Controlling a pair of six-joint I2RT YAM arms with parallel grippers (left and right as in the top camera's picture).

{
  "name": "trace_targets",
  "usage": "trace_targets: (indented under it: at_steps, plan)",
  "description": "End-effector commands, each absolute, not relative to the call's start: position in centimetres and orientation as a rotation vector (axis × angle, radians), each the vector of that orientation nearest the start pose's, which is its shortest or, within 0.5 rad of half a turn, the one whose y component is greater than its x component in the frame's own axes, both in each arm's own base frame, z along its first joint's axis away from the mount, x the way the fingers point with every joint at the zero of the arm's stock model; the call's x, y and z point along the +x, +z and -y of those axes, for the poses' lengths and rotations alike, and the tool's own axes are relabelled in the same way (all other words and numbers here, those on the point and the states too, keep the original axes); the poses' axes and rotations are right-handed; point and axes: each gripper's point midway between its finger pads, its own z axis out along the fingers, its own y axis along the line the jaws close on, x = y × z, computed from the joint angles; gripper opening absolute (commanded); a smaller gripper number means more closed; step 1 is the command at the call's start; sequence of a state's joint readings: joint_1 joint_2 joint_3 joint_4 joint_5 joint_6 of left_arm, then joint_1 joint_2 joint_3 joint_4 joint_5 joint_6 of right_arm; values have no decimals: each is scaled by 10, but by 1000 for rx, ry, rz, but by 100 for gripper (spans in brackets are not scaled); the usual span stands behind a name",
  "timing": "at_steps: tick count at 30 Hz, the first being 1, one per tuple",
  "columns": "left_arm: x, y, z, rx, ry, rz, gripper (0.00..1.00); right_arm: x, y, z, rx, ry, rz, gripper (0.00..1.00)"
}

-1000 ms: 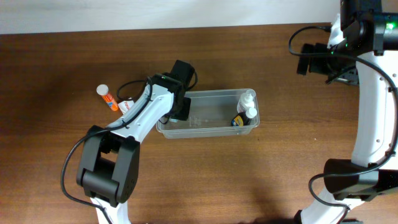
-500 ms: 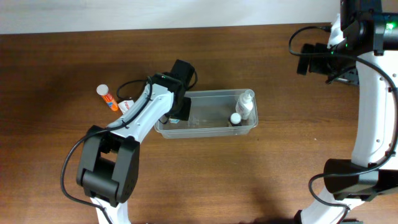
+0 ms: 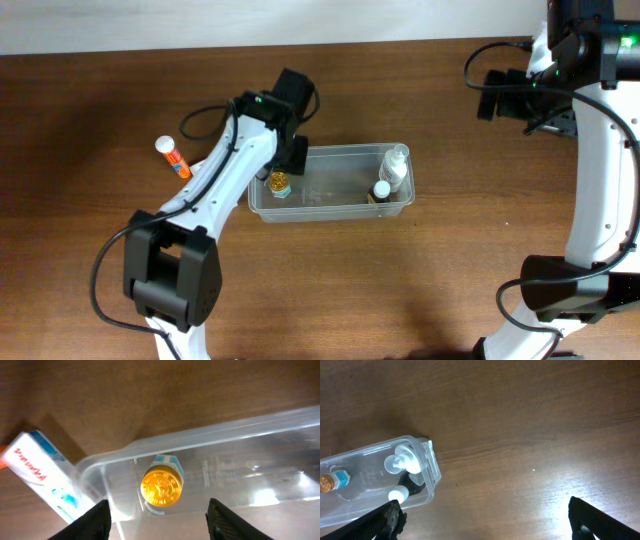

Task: Pack container
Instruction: 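Lower jar into container and open left gripper, then raise left gripper and move it over the orange tube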

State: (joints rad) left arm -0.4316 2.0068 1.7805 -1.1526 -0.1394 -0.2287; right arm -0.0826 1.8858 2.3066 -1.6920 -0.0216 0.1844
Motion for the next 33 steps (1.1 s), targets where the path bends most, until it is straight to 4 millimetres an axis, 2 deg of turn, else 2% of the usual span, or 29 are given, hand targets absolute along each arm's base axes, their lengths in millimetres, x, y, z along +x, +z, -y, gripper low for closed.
trace_targets:
  at_steps: [1, 3, 4, 7, 12, 19, 23, 28, 33]
  plan:
    - [411, 151, 161, 261, 90, -2847, 62, 373, 286, 27, 386, 60, -2815, 98]
    - [411, 171, 159, 253, 82, -2833, 63, 373, 286, 27, 386, 60, -2815, 98]
    - [411, 186, 156, 238, 76, -2820, 63, 373, 286, 27, 386, 60, -2815, 98]
    - [412, 211, 141, 189, 68, -2794, 65, 373, 286, 27, 386, 60, -2815, 98]
    - [410, 231, 100, 64, 86, -2793, 68, 373, 286, 27, 386, 60, -2815, 98]
    - [408, 230, 25, -185, 132, -2837, 69, 373, 286, 27, 386, 60, -2815, 98]
    - [410, 230, -8, -287, 144, -2829, 69, 373, 286, 27, 387, 60, -2815, 98]
    - [414, 228, -30, -282, 175, -2823, 69, 373, 286, 27, 387, 60, -2814, 98]
    - [423, 217, -45, -325, 195, -2824, 70, 373, 286, 27, 387, 60, -2815, 98]
